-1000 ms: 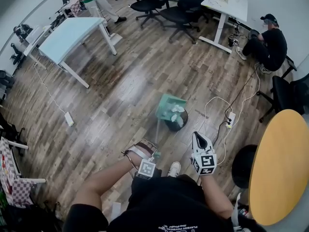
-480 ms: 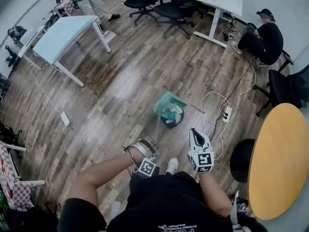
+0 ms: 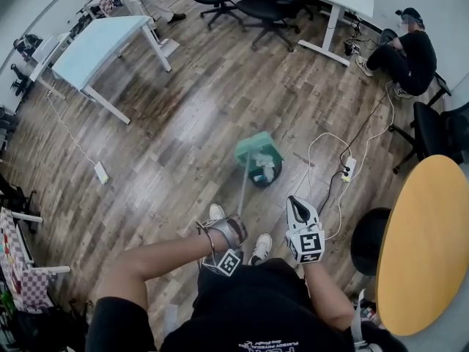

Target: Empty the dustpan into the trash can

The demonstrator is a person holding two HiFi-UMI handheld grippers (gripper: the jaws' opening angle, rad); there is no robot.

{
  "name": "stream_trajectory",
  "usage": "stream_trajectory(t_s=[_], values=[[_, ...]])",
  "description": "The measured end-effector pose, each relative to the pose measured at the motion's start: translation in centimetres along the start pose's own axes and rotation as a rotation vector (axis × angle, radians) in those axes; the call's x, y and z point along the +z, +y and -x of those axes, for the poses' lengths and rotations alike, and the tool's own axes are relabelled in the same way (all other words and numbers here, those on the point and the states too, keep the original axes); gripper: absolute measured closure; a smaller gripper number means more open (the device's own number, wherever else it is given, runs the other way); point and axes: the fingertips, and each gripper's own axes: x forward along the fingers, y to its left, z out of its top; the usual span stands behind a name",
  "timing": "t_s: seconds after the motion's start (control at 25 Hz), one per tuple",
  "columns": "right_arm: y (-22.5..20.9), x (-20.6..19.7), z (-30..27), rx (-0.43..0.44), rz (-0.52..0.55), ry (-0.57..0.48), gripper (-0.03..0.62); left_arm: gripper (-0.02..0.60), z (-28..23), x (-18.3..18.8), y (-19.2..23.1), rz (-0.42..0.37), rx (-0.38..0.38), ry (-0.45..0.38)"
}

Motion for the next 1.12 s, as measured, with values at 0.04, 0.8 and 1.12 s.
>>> stream_trajectory(t_s=[0.04,0.8,1.12], values=[[0.3,0.1,-0.1,0.008,0.003,-0.004,0.571,0.471,0.1,0.4,-0.2,-0.010,-0.006,0.004],[1.3,0.9,-0.3,0.065,-0.002,-0.054,0.571,0.477,1.8,-3.5,1.5,0.183,-0.004,-0.049],[2.2,0.5,-1.1,0.101,-0.025,-0.056,0.571,0.431,0.8,-0.1,-0.5,-0.203,-0.148,0.044]])
